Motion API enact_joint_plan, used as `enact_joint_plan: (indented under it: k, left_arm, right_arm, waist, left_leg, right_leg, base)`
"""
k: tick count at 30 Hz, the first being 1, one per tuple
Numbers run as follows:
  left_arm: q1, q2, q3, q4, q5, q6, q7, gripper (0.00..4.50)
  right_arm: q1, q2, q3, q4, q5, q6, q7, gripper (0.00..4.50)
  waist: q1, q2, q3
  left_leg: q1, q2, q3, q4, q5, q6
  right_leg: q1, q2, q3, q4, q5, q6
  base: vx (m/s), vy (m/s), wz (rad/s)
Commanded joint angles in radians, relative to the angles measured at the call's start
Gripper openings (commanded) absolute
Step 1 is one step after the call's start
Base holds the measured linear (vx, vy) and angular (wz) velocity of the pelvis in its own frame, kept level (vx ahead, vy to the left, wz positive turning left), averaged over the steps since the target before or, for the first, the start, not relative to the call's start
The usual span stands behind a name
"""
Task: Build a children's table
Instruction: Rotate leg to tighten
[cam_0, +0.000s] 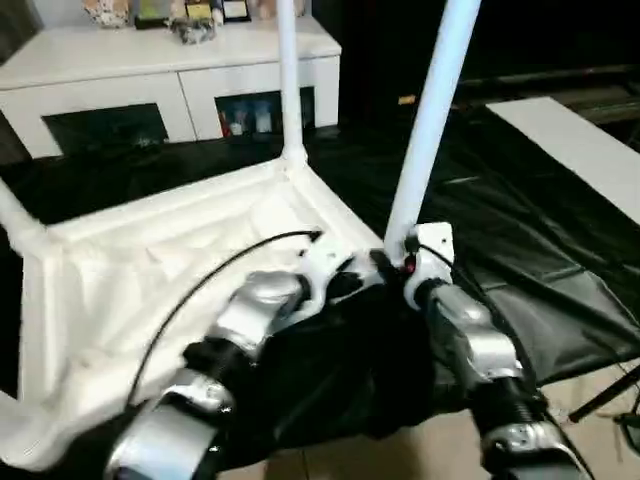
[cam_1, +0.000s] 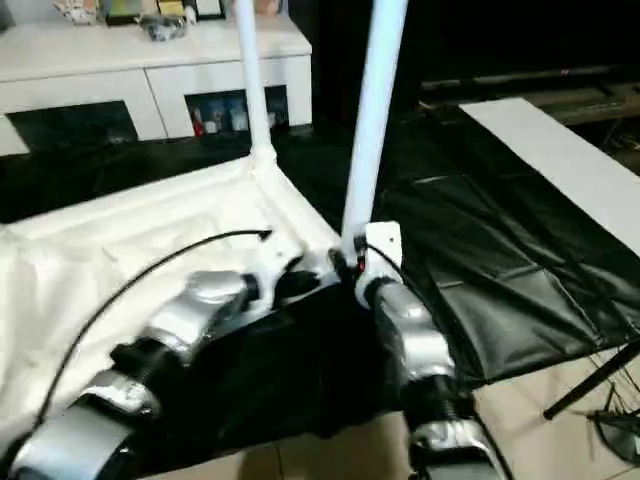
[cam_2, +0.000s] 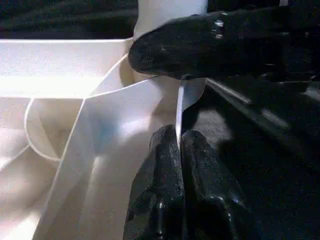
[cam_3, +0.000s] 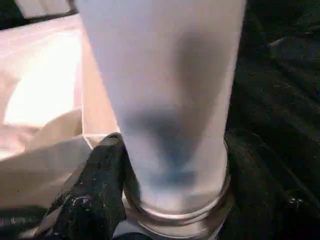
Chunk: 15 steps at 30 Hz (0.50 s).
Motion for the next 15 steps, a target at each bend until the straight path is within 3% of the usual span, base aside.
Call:
enact_joint_plan:
  k: [1, 3, 5, 7, 8, 15]
  left_arm:
    - [0.007, -0.006, 0.043, 0.037, -0.009, -0.038, 0.070, 0.00]
    - [0.005, -0.006, 0.035, 0.048, -0.003, -0.063, 0.047, 0.00]
    - [0.010, 0.002, 0.024, 0.056, 0.000, -0.089, 0.027, 0.00]
    - [0.013, 0.007, 0.019, 0.062, 0.002, -0.104, 0.018, 0.00]
    - [0.011, 0.007, 0.020, 0.069, 0.002, -0.113, 0.015, 0.00]
    - [0.003, 0.006, 0.036, 0.105, 0.016, -0.209, 0.047, 0.00]
  right_arm:
    - [0.022, 0.027, 0.025, 0.017, 0.008, 0.023, 0.010, 2.65]
    - [0.027, 0.025, 0.023, 0.000, 0.005, 0.013, 0.035, 2.65]
    - [0.046, 0.007, 0.041, -0.045, 0.002, -0.015, 0.081, 3.18]
    - [0.057, -0.006, 0.053, -0.071, 0.000, -0.018, 0.103, 3.37]
    - [0.059, -0.014, 0.059, -0.078, -0.005, -0.022, 0.108, 3.48]
    - [0.126, -0.169, 0.151, -0.224, 0.002, -0.007, 0.366, 3.67]
  waist:
    - [0.002, -0.018, -0.045]
    - [0.003, -0.018, -0.048]
    - [0.007, -0.017, -0.049]
    - [0.010, -0.020, -0.050]
    - [0.009, -0.019, -0.046]
    - [0.009, -0.025, -0.043]
  left_leg:
    - [0.000, 0.033, -0.024, -0.084, -0.239, 0.040]
    - [-0.002, 0.033, -0.023, -0.082, -0.221, 0.050]
    - [-0.002, 0.034, -0.023, -0.082, -0.210, 0.059]
    - [-0.003, 0.035, -0.022, -0.080, -0.191, 0.068]
    - [-0.009, 0.036, -0.023, -0.084, -0.194, 0.072]
    - [-0.007, 0.037, -0.025, -0.085, -0.236, 0.077]
  right_leg:
    - [0.039, -0.052, 0.034, -0.077, -0.345, -0.166]
    - [0.039, -0.053, 0.035, -0.077, -0.339, -0.163]
    - [0.040, -0.054, 0.034, -0.077, -0.331, -0.163]
    - [0.042, -0.052, 0.035, -0.071, -0.292, -0.170]
    - [0.044, -0.053, 0.033, -0.072, -0.307, -0.166]
    - [0.041, -0.054, 0.034, -0.086, -0.415, -0.125]
  base:
    - [0.000, 0.000, 0.00]
    - [0.000, 0.000, 0.00]
    - [0.000, 0.000, 0.00]
    - [0.000, 0.000, 0.00]
    - [0.000, 0.000, 0.00]
    - [0.000, 0.000, 0.00]
